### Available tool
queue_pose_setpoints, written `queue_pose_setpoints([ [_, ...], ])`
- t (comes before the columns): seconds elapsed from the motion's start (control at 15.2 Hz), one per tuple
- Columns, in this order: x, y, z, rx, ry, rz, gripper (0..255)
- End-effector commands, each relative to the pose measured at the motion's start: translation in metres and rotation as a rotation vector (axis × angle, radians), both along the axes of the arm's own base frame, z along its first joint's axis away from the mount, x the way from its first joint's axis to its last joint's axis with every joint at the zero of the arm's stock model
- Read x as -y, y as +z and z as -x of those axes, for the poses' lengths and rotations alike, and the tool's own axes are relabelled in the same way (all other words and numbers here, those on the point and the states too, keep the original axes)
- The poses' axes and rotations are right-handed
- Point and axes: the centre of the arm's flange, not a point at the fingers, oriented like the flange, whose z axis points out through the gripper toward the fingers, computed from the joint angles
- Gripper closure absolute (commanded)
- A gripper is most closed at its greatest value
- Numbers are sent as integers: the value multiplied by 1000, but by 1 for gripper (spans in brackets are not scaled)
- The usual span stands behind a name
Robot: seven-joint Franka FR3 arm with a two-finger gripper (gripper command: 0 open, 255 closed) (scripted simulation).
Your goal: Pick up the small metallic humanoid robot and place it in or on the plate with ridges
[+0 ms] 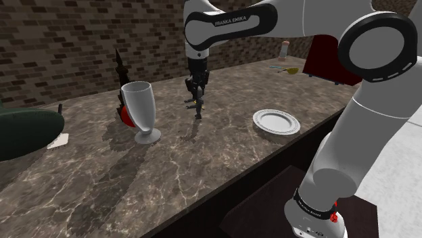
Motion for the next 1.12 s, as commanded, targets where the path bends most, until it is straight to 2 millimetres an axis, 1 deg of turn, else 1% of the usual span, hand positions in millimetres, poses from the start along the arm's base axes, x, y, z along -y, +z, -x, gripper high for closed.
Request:
queue_pose_setpoints([
  [0.0, 1, 0, 0, -1, -1, 1, 255],
  [0.13, 0, 0, 0, -1, -1, 1, 255],
  [1.06, 0, 73, 0, -1, -1, 1, 255],
])
